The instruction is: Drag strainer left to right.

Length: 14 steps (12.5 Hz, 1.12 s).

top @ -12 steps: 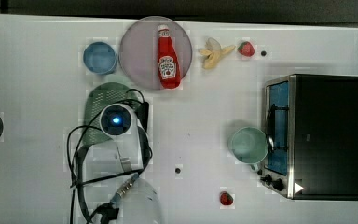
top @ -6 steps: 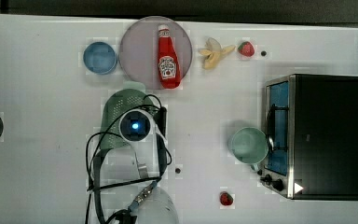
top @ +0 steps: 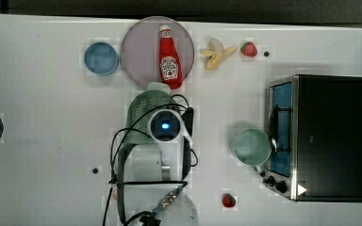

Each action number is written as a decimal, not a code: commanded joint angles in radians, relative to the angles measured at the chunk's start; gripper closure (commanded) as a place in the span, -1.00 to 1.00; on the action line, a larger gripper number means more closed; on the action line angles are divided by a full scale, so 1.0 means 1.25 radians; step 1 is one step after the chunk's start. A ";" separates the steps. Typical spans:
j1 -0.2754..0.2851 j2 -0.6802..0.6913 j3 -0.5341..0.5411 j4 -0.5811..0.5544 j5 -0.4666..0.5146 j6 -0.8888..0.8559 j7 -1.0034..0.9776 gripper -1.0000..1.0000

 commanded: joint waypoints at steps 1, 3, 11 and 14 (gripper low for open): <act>-0.023 -0.011 -0.059 -0.014 -0.012 -0.009 -0.113 -1.00; -0.024 -0.011 -0.098 -0.016 -0.012 -0.009 -0.161 -1.00; -0.025 -0.028 -0.167 -0.005 -0.017 -0.012 -0.260 -1.00; -0.025 -0.123 -0.114 -0.005 -0.018 -0.074 -0.396 -1.00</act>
